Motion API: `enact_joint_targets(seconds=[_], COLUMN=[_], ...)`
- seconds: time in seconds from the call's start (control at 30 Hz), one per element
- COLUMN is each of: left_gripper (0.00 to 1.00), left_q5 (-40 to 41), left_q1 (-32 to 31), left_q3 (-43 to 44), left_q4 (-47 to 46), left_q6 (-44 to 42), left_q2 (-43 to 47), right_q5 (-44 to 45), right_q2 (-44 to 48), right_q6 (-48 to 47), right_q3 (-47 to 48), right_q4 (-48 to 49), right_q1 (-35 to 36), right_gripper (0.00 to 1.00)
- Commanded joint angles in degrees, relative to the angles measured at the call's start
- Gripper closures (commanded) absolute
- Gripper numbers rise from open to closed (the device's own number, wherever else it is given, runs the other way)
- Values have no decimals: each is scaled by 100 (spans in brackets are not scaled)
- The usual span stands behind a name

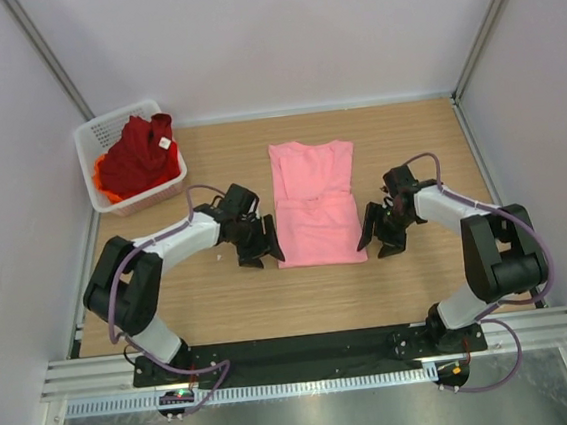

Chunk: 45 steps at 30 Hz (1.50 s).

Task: Fold and stack the t-shirts
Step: Fold the tshirt

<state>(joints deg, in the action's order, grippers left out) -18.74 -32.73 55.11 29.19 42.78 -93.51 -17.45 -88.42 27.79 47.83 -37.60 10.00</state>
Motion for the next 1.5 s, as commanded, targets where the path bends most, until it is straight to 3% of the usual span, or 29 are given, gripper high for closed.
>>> enact_joint_targets(seconds=[0.0,0.43,0.67,0.9,1.37,1.47], left_gripper=[37,49,52,46,54,61], left_q5=[55,-305,-244,-147,-16,20], left_q1=[56,-23,-119,-128,-155,-146], left_q3=[429,377,395,123,114,96], left_q4=[-388,-898,-889,-853,-994,-994], left_q6=[-165,72,248,257,239,239], left_q2=[-307,-975,-1020,-993,-1310,-1336], right_q5=[-83,-127,22,-91,-373,-434], right_q2=[-113,-404,-360,-368,-474,-439], right_q6=[-37,-388,-424,-494,-398,-353], right_q3=[50,244,121,-2,-204,-239], right_q4=[517,561,518,596,1176,1247], right_q1=[2,99,239,257,362,354], right_gripper=[36,52,52,49,53,55])
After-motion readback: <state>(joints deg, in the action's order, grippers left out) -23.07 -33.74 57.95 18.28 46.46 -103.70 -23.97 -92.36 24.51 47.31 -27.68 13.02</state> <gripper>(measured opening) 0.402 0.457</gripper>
